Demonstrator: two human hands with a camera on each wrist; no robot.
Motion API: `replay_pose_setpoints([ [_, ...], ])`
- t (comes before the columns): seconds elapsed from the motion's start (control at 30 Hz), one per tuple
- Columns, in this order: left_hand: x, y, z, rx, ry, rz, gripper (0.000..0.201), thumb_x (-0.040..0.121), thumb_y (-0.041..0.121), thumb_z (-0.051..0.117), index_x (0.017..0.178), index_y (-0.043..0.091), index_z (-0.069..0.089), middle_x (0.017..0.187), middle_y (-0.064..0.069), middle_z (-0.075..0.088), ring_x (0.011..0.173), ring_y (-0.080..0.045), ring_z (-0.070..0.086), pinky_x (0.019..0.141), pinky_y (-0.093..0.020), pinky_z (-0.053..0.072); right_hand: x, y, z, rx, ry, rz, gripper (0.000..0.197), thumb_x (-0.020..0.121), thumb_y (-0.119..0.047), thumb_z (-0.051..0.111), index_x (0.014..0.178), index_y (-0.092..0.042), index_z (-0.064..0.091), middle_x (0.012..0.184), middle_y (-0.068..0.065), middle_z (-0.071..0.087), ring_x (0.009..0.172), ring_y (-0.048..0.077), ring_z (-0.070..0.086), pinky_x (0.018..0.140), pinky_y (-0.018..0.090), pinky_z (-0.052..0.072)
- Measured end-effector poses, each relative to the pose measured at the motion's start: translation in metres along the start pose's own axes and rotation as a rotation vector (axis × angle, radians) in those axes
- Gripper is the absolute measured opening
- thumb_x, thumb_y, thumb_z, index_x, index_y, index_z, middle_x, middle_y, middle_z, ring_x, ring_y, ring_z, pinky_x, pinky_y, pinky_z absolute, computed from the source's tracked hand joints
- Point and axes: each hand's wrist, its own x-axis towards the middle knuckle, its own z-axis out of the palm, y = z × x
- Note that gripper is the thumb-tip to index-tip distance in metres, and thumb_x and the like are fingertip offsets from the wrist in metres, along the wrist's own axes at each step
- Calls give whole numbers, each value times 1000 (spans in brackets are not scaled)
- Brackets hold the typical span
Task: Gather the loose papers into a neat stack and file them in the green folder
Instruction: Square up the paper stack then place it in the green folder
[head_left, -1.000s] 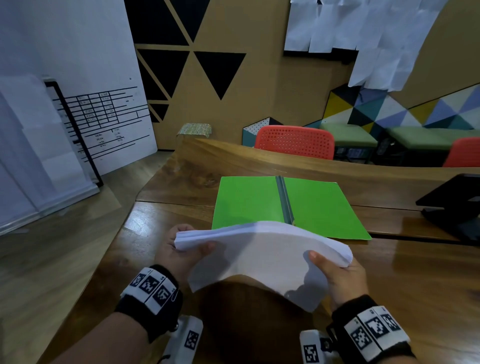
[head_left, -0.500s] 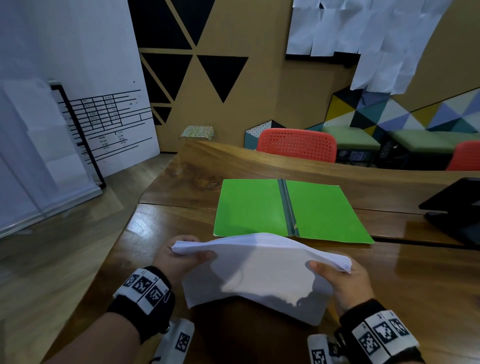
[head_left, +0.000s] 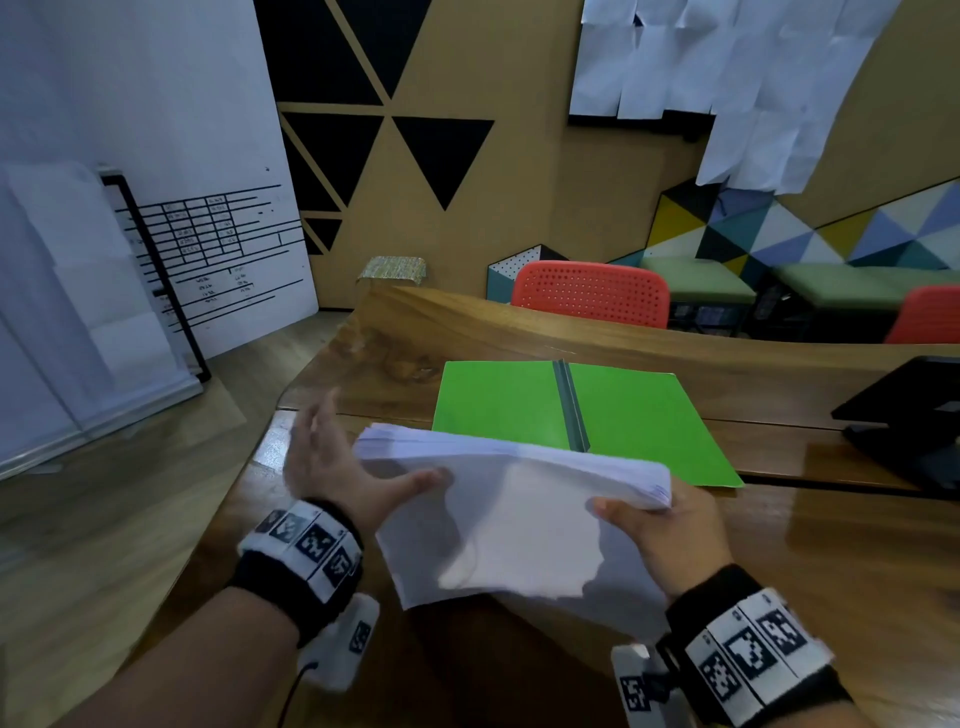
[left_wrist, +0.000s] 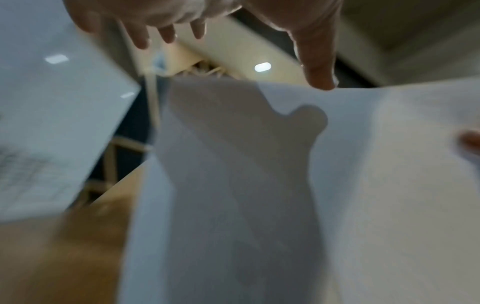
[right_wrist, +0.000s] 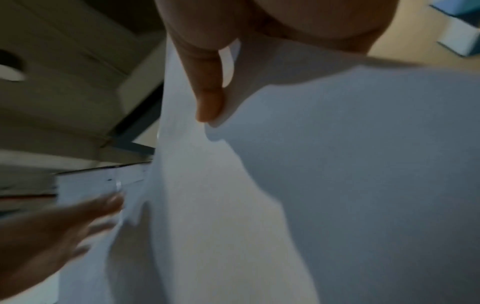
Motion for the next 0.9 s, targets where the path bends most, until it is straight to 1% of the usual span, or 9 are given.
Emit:
replay_pose_setpoints([
  [0.1,-13,51,-11,163,-58,522,125,38,82,59,144,28,21,151,5,29,139,-16,26,117,-41,8,-11,-47,14,-416,-26,-271,8,68,-20,79,73,-23,74,67,-6,74,72,22,66,70,32,51],
  [0.17,-16,81,-13,176,-225,714,85,57,72,53,129,27,50,131,3,58,120,-18,52,111,-40,32,-19,-72,25,-613,-70,-435,8,74,-28,72,79,-23,75,70,1,72,70,22,64,67,33,51],
  [0.23,-12,90,-12,109,-370,796,52,69,62,48,89,19,71,82,-3,72,78,-23,65,74,-30,50,-19,-84,30,-684,-94,-551,13,77,-30,68,72,-19,72,62,0,66,63,17,61,61,34,48],
  [0.3,-9,85,-11,6,-380,800,33,73,48,55,61,19,65,49,7,54,52,-10,51,52,-20,37,-13,-91,24,-618,-116,-528,20,70,-30,74,57,-21,62,49,-6,54,52,9,49,52,27,38],
  [0.47,-5,65,-16,-402,-265,496,47,72,19,76,38,24,45,34,15,47,35,2,40,39,-9,29,14,-83,-20,-667,-210,-157,28,60,-28,84,57,-12,61,60,4,59,59,20,54,56,30,37],
  [0.57,-7,62,-23,-562,-246,277,35,74,10,73,45,18,55,32,12,52,32,1,45,36,-10,37,22,-67,-38,-178,-197,-19,48,38,-30,91,67,-3,65,72,16,64,65,25,60,65,38,47],
  [0.67,-9,61,-24,-710,-201,156,25,74,7,72,53,13,61,34,11,57,33,-1,50,37,-11,42,15,-55,-30,346,-223,-40,77,20,-42,91,83,-6,64,78,6,73,69,19,69,61,32,58],
  [0.77,-14,54,-14,-775,-101,93,24,72,13,75,51,17,66,40,12,62,36,1,54,43,-18,48,-6,-61,-3,547,-176,-163,48,55,-27,79,95,-12,60,79,-3,75,70,12,69,58,28,57],
  [0.9,-35,46,13,-716,-69,-53,30,76,22,72,50,20,59,34,17,58,40,-1,56,37,-12,43,-22,-43,26,237,87,-256,13,87,-8,57,89,-20,51,78,3,62,69,18,59,61,34,50],
])
